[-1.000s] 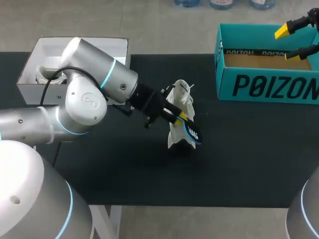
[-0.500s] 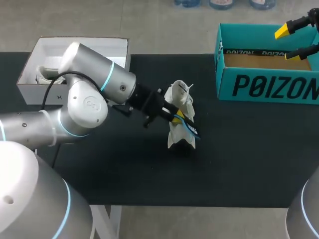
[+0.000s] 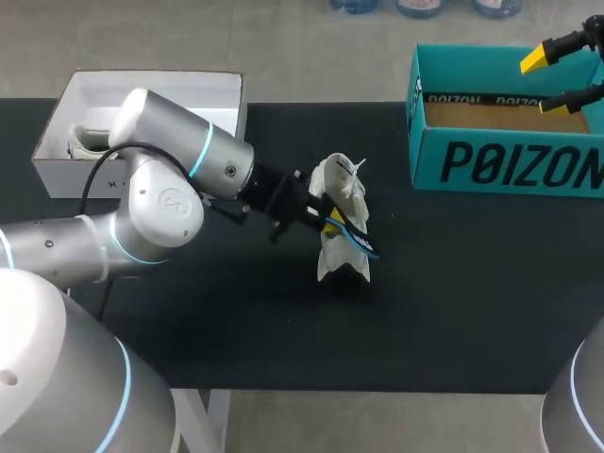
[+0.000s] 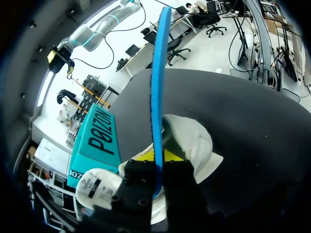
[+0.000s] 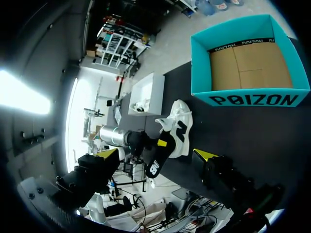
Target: Take the shoe out of the shoebox, open the shoe tongue, remove and reinsert the insole, then place the shoe into the shoebox
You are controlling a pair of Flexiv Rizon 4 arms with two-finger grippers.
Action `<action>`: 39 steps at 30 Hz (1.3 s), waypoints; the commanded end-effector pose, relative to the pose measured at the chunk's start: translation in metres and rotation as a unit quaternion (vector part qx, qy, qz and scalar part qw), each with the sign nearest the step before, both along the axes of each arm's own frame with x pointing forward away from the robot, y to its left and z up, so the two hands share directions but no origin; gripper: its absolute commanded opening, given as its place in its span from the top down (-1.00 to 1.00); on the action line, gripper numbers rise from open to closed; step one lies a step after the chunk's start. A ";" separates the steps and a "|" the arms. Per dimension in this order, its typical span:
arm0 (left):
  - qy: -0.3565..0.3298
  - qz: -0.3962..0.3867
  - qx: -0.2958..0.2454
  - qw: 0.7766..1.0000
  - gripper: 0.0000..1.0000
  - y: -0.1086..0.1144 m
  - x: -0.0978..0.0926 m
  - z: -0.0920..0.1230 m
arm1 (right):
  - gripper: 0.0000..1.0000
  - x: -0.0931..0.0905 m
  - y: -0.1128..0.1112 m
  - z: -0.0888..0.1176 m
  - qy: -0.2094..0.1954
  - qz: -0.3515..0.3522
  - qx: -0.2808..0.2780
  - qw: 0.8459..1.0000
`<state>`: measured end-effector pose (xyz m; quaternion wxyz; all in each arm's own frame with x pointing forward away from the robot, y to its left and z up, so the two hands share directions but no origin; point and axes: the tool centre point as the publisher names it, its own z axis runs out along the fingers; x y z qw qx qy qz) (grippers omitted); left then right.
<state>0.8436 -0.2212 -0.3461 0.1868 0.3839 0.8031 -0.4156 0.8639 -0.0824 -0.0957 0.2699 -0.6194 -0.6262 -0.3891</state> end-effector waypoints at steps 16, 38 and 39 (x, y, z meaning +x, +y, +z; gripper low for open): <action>-0.020 0.007 0.013 1.000 1.00 0.004 0.024 -0.013 | -1.00 -0.001 0.000 0.000 0.000 -0.001 -0.001 1.000; -0.039 0.016 0.003 0.999 -0.79 0.004 0.019 0.003 | -1.00 -0.001 0.000 0.000 0.000 -0.001 -0.001 1.000; -0.040 0.014 0.004 0.999 -0.80 0.004 0.017 0.006 | -1.00 -0.001 0.000 0.000 0.000 -0.001 -0.001 1.000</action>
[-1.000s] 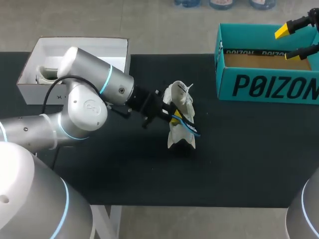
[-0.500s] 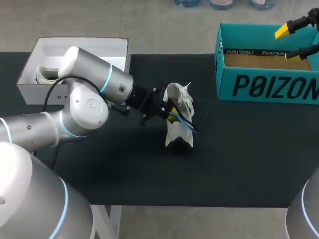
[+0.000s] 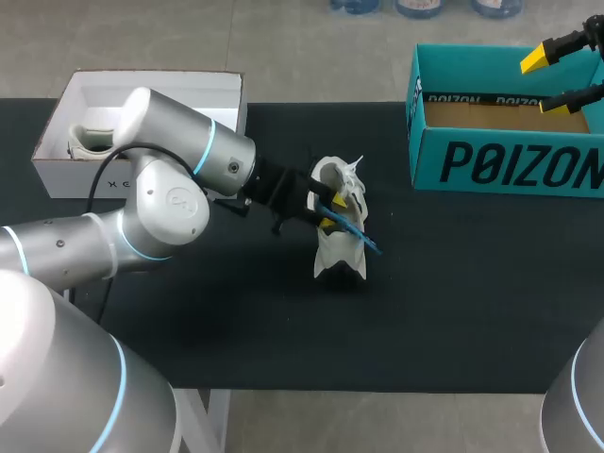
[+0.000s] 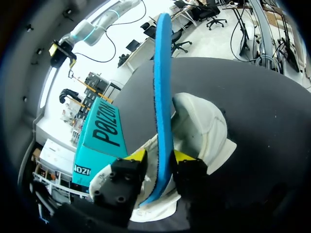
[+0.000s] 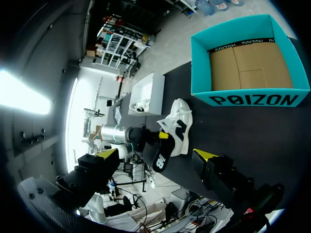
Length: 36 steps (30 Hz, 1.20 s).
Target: Take the shoe out of the shoebox, open the shoe tongue, remove and reinsert the insole, then place the shoe into the shoebox
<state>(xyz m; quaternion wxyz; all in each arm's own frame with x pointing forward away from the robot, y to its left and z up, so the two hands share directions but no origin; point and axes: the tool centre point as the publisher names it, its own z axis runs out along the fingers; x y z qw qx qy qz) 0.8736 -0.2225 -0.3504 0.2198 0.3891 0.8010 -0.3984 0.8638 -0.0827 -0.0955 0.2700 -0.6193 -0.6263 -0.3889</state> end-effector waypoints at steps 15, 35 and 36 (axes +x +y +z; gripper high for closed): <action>0.005 -0.023 -0.012 1.000 1.00 -0.001 -0.030 0.022 | -1.00 -0.001 0.000 0.000 0.000 -0.001 -0.001 1.000; 0.041 -0.022 -0.108 0.993 1.00 0.004 -0.034 0.047 | -1.00 -0.001 0.000 0.000 0.000 -0.001 -0.001 1.000; 0.043 -0.023 -0.114 0.992 1.00 0.004 -0.036 0.049 | -1.00 -0.001 0.000 0.000 0.000 -0.001 -0.001 1.000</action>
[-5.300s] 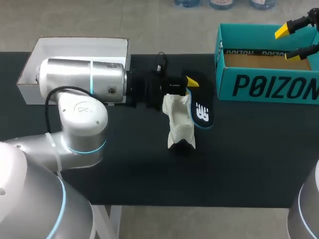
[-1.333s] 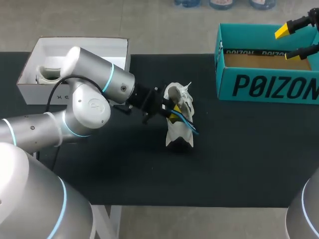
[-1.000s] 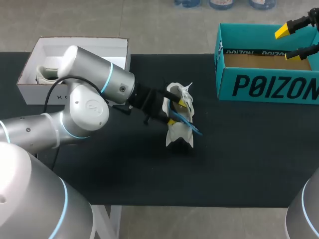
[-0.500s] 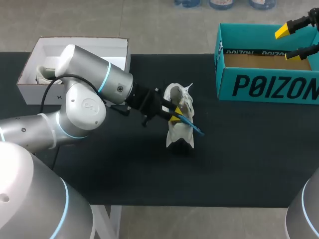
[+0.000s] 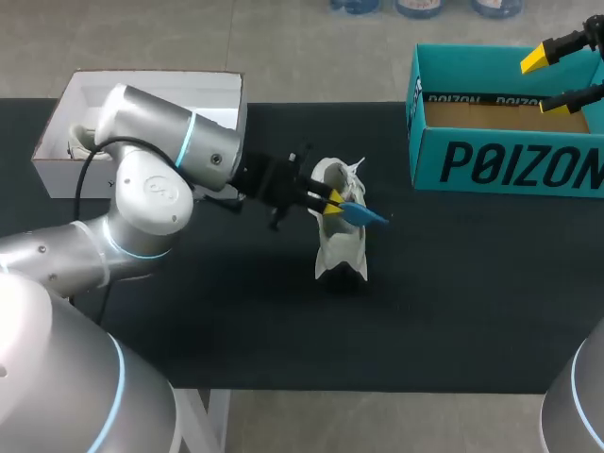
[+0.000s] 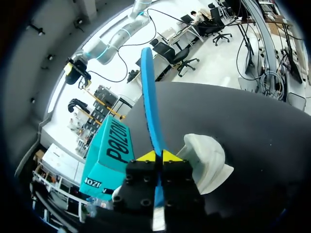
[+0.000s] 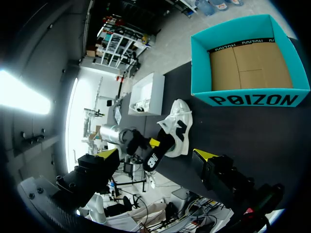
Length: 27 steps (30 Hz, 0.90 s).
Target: Take the shoe out of the shoebox, open the shoe tongue, remove and reinsert the insole, then place the shoe into the shoebox
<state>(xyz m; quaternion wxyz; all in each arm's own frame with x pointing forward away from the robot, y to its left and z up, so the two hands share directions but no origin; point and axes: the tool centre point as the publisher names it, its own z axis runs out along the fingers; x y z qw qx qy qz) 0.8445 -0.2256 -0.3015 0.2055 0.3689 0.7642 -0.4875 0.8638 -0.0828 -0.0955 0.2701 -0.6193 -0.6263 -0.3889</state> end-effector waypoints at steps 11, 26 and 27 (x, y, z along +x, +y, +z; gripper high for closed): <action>0.036 0.002 -0.074 0.997 1.00 0.000 -0.019 0.019 | -1.00 -0.001 0.000 0.000 0.000 -0.001 -0.001 1.000; 0.065 0.008 -0.080 0.995 1.00 -0.008 -0.040 0.029 | -1.00 -0.001 0.000 0.000 0.000 -0.001 -0.001 1.000; 0.064 0.010 -0.079 0.995 1.00 -0.008 -0.040 0.028 | -1.00 -0.001 0.000 0.000 0.000 -0.001 -0.001 1.000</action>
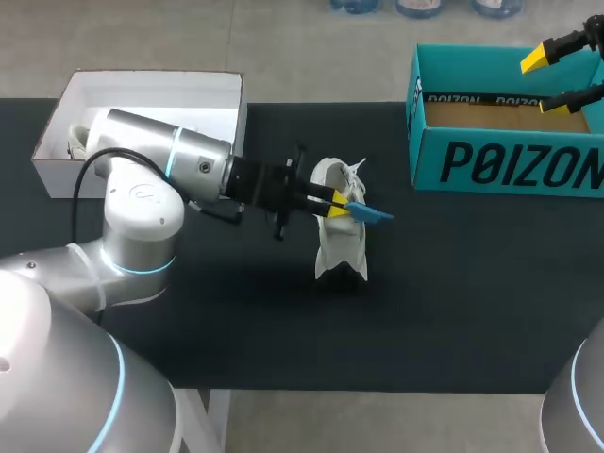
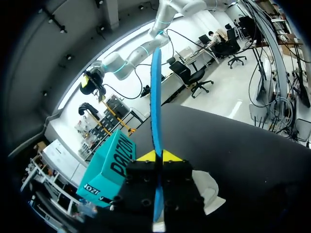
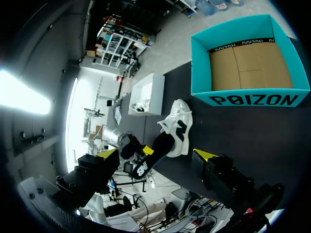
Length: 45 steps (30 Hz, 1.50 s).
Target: Take the shoe out of the shoebox, open the shoe tongue, remove and reinsert the insole, then place the shoe into the shoebox
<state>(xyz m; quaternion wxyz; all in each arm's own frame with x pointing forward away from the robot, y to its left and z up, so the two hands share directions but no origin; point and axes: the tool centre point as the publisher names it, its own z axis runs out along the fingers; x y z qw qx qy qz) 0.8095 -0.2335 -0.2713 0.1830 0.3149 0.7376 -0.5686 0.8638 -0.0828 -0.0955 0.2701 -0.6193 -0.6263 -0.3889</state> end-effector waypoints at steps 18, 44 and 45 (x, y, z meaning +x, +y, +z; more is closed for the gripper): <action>-0.049 0.023 0.067 0.996 1.00 0.017 0.033 -0.048 | -1.00 -0.001 0.000 0.000 0.000 -0.001 -0.001 1.000; -0.074 0.029 0.053 0.995 0.01 0.016 0.028 -0.038 | -1.00 -0.001 0.000 0.000 0.000 -0.001 -0.001 1.000; -0.074 0.025 0.051 0.996 0.15 0.015 0.025 -0.036 | -1.00 -0.001 0.000 0.000 0.000 -0.001 -0.001 1.000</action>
